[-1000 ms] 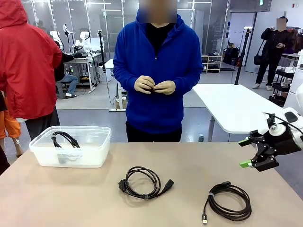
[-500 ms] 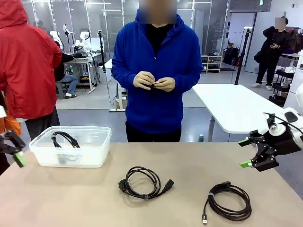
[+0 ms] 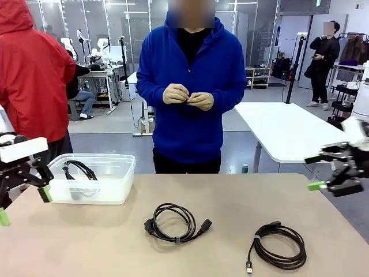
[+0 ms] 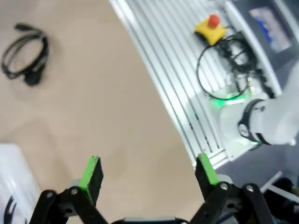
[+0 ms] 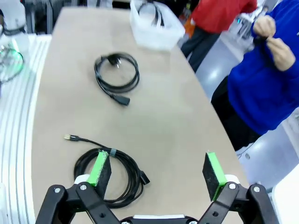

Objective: Organize and store the cables.
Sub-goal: Place the Power Cable into the Organizing box.

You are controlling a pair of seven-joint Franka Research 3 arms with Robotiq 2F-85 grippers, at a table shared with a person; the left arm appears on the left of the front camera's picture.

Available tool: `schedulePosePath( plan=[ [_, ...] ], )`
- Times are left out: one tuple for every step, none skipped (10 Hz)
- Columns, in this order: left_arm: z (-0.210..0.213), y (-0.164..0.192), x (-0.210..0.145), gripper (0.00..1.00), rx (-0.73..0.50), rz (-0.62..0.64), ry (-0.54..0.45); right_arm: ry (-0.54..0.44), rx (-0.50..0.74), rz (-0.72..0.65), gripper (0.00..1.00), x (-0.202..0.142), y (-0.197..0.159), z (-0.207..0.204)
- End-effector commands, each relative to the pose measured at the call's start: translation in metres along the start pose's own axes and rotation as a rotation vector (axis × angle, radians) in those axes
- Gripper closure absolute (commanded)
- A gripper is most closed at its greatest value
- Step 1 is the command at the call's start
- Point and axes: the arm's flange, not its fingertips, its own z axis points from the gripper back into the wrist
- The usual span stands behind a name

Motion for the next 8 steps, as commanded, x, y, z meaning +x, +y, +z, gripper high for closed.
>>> schedulePosePath(
  plan=[
    [-0.008,0.014,0.014,0.0,0.052,0.091,0.089,-0.179,0.025,-0.043,0.0,-0.049,0.009,0.044],
    [-0.007,0.02,0.018,0.0,0.091,0.137,0.121,-0.261,0.017,-0.071,0.0,-0.065,0.016,0.063],
    [-0.006,0.029,0.022,0.0,0.148,0.193,0.145,-0.314,0.003,-0.082,0.0,-0.079,0.021,0.081],
    [-0.005,0.037,0.029,0.0,0.188,0.255,0.115,-0.38,-0.03,-0.11,0.0,-0.094,0.027,0.098],
    [-0.004,0.043,0.034,0.0,0.23,0.27,0.129,-0.422,-0.067,-0.123,0.0,-0.102,0.032,0.107],
    [-0.003,0.044,0.037,0.0,0.214,0.228,0.11,-0.426,-0.058,-0.132,0.0,-0.105,0.036,0.109],
    [0.0,0.042,0.036,0.0,0.193,0.14,0.079,-0.424,-0.025,-0.13,0.0,-0.101,0.035,0.106],
    [0.001,0.039,0.033,0.0,0.21,0.238,0.101,-0.406,-0.057,-0.147,0.0,-0.101,0.046,0.11]
  ],
)
